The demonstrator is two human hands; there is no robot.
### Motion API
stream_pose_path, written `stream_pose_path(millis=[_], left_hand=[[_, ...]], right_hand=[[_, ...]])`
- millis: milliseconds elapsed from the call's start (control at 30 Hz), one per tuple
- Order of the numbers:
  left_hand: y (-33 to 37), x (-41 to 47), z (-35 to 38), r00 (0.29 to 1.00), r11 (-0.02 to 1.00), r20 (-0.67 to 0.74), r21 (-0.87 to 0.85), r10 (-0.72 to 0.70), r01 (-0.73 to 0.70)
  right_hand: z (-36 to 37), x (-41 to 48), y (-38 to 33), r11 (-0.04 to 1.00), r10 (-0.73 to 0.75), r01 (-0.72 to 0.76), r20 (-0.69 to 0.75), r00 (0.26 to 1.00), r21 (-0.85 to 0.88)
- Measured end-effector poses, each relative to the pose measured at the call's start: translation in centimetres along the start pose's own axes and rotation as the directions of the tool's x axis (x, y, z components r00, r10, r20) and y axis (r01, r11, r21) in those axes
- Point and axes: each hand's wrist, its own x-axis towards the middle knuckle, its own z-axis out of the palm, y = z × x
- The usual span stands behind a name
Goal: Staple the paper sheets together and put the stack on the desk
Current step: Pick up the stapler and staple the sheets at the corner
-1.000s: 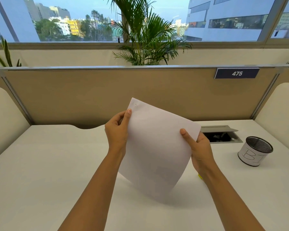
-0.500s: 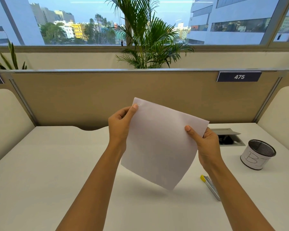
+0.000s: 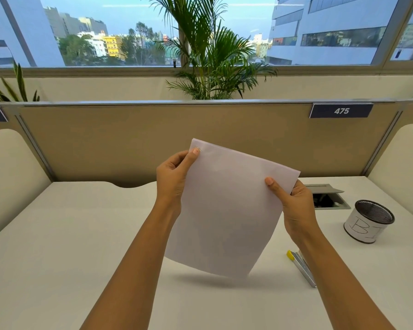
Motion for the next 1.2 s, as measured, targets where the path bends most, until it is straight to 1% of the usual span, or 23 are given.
stream_pose_path(millis=[200, 367, 467, 567, 667, 733, 800, 833, 933, 1033, 1200], left_hand=[[-0.1, -0.1, -0.2, 1.000, 1.000, 0.002, -0.009, 0.021, -0.021], [-0.1, -0.1, -0.4, 0.998, 0.999, -0.027, 0.021, 0.047, -0.047], [0.1, 0.0, -0.5, 0.997, 0.996, -0.023, 0.041, 0.076, -0.075], [0.2, 0.1, -0.5, 0.994, 0.991, -0.015, 0.074, 0.112, -0.110], [0.1, 0.0, -0.5, 0.992, 0.988, -0.014, 0.095, 0.121, -0.120], [0.1, 0.0, -0.3, 0.992, 0.987, -0.011, 0.105, 0.123, -0.121], [0.1, -0.1, -0.2, 0.993, 0.987, -0.012, 0.110, 0.116, -0.114], [0.0, -0.1, -0.2, 0.994, 0.988, -0.014, 0.112, 0.110, -0.108], [0.0, -0.2, -0.2, 0.996, 0.990, -0.016, 0.112, 0.087, -0.085], [-0.2, -0.2, -0.4, 0.999, 0.993, -0.020, 0.114, 0.045, -0.043], [-0.5, -0.1, -1.0, 0.999, 0.991, 0.028, 0.128, -0.041, 0.037]], right_hand=[[0.0, 0.0, -0.3, 1.000, 0.000, 0.000, 0.001, 1.000, -0.011], [-0.1, -0.3, -0.7, 0.999, 0.021, -0.020, 0.054, 0.998, -0.028], [-0.5, -0.4, -1.3, 0.997, -0.015, 0.020, 0.068, 0.998, -0.073], [-0.6, -0.3, -2.1, 0.976, -0.103, 0.113, 0.064, 0.993, -0.189], [-0.1, 0.0, -2.7, 0.904, -0.255, 0.259, 0.057, 0.965, -0.340], [0.5, 0.2, -3.2, 0.807, -0.362, 0.361, 0.091, 0.928, -0.467], [1.2, 0.5, -3.4, 0.712, -0.414, 0.421, 0.149, 0.898, -0.562], [1.5, 0.6, -3.5, 0.694, -0.409, 0.429, 0.174, 0.896, -0.579], [2.1, 1.0, -3.5, 0.699, -0.336, 0.408, 0.234, 0.912, -0.588], [2.2, 1.2, -3.2, 0.692, -0.272, 0.371, 0.253, 0.929, -0.619], [2.1, 1.6, -2.9, 0.783, -0.158, 0.257, 0.218, 0.963, -0.566]])
